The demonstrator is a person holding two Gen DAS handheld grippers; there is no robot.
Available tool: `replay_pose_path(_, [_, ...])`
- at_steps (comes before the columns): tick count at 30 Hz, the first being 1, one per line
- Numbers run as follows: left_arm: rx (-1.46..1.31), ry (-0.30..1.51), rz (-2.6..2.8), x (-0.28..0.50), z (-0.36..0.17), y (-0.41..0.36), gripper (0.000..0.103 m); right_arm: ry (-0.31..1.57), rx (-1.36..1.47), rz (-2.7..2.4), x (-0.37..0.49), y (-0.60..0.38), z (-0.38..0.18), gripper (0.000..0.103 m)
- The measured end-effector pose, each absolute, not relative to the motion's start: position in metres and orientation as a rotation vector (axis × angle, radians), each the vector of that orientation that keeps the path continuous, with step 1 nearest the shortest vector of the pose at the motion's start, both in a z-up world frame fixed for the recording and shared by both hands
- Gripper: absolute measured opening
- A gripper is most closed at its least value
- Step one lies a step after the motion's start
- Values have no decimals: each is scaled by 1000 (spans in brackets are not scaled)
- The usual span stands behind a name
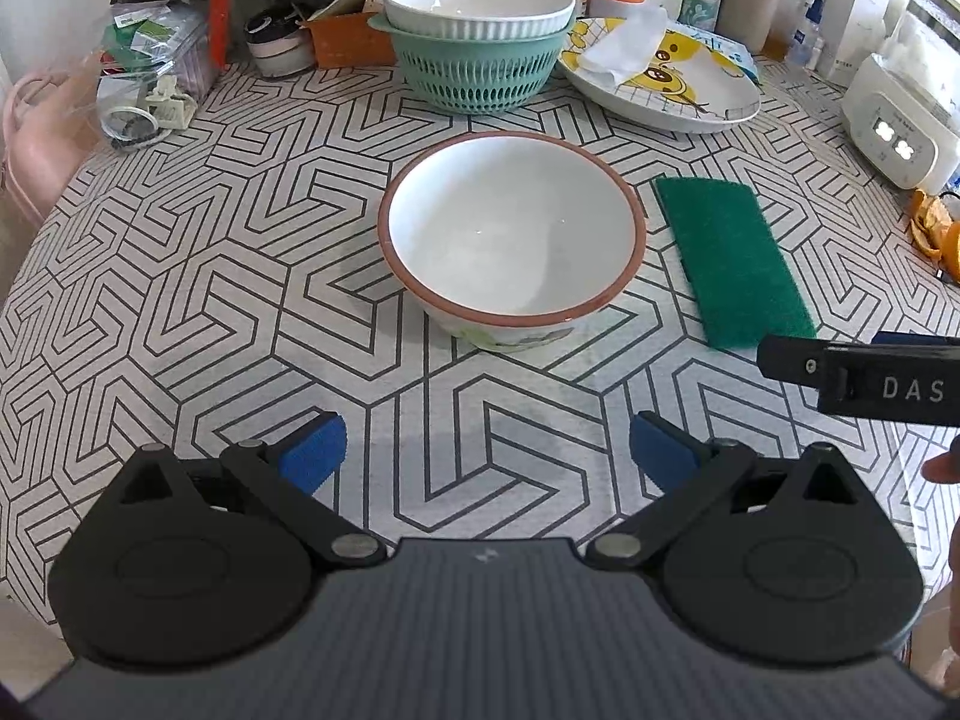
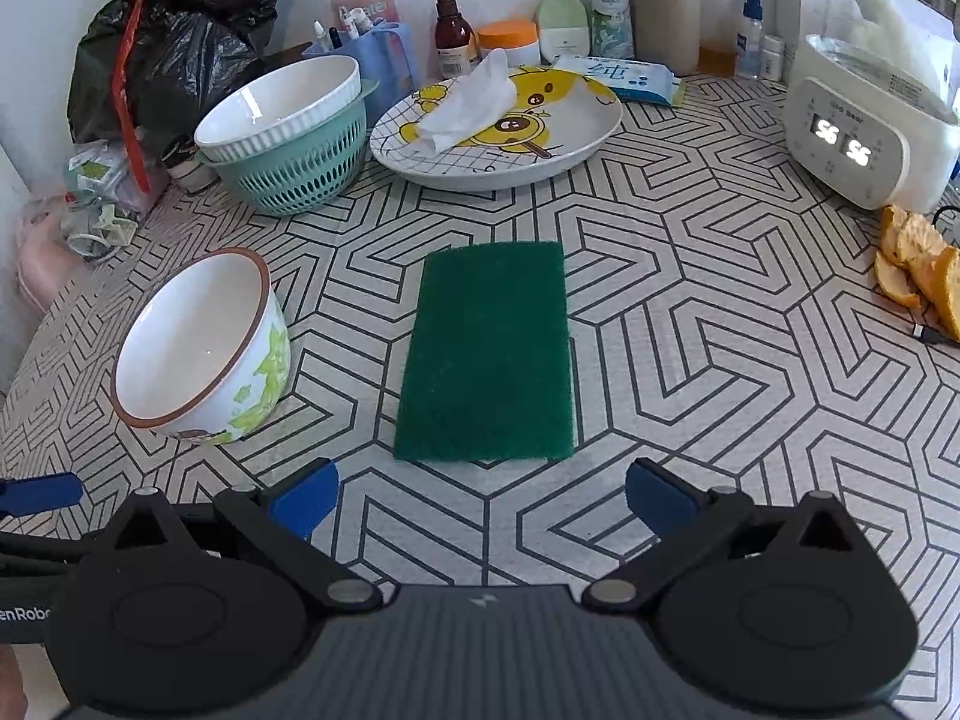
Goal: Clean bowl
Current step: 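Move the right tool toward the green scouring pad, then close the right tool on the green scouring pad's end and lift it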
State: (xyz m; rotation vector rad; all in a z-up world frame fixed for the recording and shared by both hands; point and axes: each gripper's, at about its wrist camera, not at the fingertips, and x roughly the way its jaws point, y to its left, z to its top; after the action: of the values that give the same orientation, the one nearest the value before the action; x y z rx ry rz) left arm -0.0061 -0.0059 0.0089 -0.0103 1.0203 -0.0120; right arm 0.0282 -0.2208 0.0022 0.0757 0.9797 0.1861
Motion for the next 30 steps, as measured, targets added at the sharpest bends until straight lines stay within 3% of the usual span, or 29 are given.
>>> replay_pose_path(21, [17, 913, 39, -22, 32, 6, 103, 958, 11, 192, 51, -208, 0, 101])
replay_pose_path(26, [-14, 927, 52, -21, 32, 17, 103, 982, -32, 186, 72, -200, -9, 86])
replay_pose_path(30, [-24, 940, 59, -19, 30, 22, 103, 1008, -15, 195, 88, -196, -18, 86])
